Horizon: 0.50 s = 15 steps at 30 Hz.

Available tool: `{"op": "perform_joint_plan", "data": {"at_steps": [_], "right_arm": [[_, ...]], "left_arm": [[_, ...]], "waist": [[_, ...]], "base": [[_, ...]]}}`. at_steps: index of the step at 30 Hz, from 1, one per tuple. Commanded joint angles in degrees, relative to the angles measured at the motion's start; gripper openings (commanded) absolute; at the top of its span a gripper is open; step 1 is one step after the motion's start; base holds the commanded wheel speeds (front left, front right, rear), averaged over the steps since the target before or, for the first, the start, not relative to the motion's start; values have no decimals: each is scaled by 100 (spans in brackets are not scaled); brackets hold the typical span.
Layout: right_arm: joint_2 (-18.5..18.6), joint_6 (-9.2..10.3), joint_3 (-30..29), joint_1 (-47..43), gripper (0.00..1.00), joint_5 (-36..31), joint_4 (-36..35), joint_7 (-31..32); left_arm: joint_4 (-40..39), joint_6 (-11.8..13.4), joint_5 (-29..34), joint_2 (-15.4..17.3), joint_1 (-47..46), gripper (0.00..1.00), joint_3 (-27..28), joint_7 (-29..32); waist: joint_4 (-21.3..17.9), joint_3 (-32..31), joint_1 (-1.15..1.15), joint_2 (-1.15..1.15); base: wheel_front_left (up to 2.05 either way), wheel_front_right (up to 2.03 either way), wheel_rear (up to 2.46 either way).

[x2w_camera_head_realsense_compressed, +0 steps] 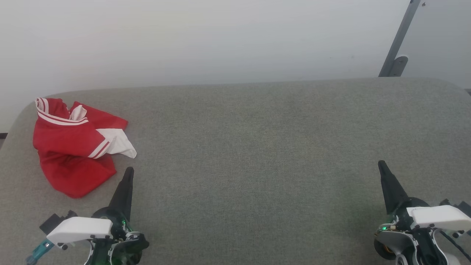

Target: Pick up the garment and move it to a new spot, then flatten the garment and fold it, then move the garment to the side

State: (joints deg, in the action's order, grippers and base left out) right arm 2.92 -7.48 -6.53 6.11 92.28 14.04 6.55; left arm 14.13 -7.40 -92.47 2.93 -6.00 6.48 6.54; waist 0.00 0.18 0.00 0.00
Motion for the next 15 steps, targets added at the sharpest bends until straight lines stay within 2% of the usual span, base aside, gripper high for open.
{"op": "perform_joint_plan", "data": {"at_steps": [1, 15], "right_arm": [[-20, -2, 0, 33, 0, 27, 9, 6], [-20, -2, 0, 33, 0, 27, 9, 6]], "left_arm": [[-5, -18, 10, -13, -66, 0, 7, 13], [-5, -18, 10, -14, -66, 0, 7, 13]], "waist": [[0, 0, 0, 0], [0, 0, 0, 0]], "base": [[0, 0, 0], [0, 0, 0]]}}
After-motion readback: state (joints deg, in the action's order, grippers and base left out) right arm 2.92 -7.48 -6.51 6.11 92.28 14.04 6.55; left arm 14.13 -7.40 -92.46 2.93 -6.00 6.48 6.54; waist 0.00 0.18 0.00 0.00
